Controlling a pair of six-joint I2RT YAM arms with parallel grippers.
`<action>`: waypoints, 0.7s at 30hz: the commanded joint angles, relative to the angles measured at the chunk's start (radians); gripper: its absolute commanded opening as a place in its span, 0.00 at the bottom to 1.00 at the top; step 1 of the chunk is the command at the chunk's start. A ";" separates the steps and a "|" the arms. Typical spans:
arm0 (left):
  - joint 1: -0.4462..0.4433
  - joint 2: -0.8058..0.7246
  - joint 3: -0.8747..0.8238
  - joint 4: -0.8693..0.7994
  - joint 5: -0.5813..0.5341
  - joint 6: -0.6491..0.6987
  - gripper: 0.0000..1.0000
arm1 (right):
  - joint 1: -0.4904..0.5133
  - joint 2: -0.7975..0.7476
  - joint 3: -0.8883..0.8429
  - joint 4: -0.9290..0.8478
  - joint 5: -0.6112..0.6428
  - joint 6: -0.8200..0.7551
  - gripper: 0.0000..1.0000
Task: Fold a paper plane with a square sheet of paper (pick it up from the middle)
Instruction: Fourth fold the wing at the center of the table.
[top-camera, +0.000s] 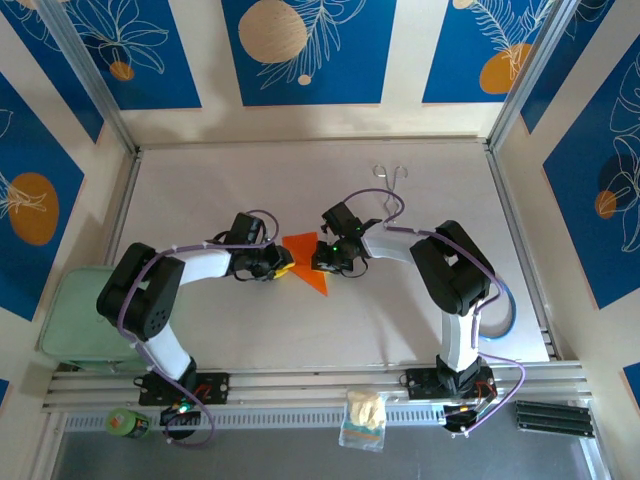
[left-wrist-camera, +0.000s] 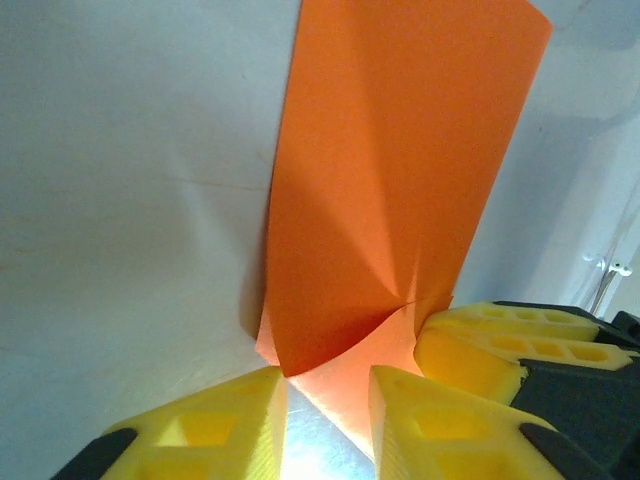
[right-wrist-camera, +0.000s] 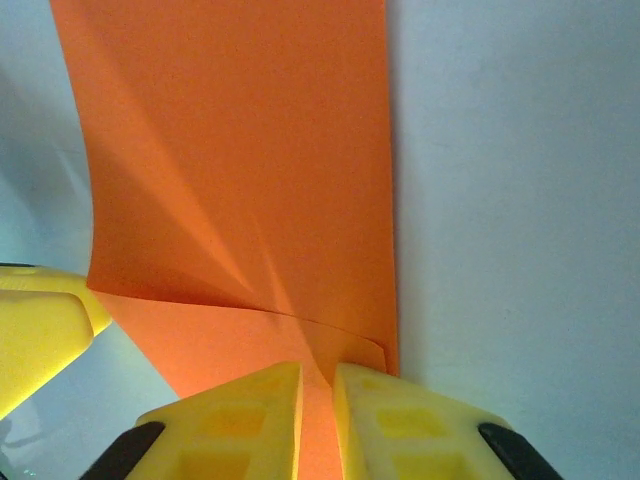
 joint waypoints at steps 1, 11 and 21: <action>-0.008 0.013 0.011 0.030 0.027 -0.006 0.27 | -0.004 0.038 -0.021 -0.026 0.005 0.010 0.19; -0.005 0.048 0.015 0.106 0.111 0.029 0.27 | -0.017 0.036 -0.040 0.005 -0.013 0.004 0.19; 0.009 0.087 0.011 0.159 0.127 0.021 0.24 | -0.029 0.031 -0.058 0.035 -0.031 -0.061 0.19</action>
